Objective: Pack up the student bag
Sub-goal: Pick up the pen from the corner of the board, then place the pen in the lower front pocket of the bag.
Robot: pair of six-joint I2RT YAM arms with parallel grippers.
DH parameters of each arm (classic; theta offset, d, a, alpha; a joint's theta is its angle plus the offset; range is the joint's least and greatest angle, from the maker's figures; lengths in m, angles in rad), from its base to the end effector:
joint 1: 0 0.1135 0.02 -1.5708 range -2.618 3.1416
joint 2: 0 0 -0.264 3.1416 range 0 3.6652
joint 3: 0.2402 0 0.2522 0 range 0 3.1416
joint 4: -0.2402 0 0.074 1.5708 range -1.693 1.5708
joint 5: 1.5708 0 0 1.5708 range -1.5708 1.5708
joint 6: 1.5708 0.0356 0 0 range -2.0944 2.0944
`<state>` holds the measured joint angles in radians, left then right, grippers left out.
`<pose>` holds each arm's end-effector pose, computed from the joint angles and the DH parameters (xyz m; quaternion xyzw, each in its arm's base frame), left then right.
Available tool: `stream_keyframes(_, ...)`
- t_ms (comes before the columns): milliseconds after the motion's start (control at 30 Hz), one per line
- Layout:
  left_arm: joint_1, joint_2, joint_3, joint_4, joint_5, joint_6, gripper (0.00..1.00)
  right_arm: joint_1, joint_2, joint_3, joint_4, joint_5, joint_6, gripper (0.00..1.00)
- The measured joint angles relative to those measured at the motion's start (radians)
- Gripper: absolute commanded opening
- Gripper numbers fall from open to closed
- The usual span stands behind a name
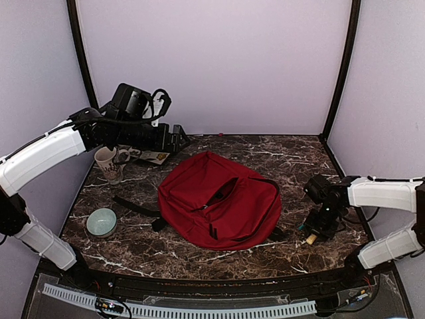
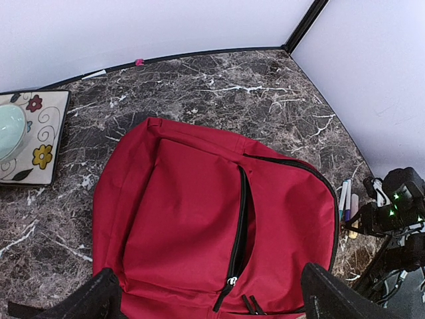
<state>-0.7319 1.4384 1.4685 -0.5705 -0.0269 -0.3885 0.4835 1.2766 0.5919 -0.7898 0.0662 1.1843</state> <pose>0.2403 -0.2146 0.3862 0.1421 0.8585 -0.2519 0.4236 0.1619 0.0824 0.1487 0.3442 0.9371 0.0134 0.0568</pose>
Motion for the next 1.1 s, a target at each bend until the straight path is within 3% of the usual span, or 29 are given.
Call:
stream_keyframes(100, 0.000, 0.000, 0.000, 0.000, -0.001, 0.000, 0.97, 0.000, 0.017, 0.014, -0.020, 0.001, -0.019, 0.20)
stream_keyframes(667, 0.000, 0.000, 0.000, 0.000, -0.019, 0.013, 0.97, 0.000, -0.060, 0.006, -0.049, 0.021, -0.050, 0.20)
stream_keyframes(867, 0.000, 0.005, 0.005, 0.003, -0.014, 0.014, 0.97, 0.000, -0.151, 0.087, -0.097, 0.073, -0.069, 0.16)
stream_keyframes(1100, 0.000, 0.061, 0.064, 0.015, 0.059, 0.021, 0.97, 0.000, -0.235, 0.221, 0.012, 0.019, -0.241, 0.14)
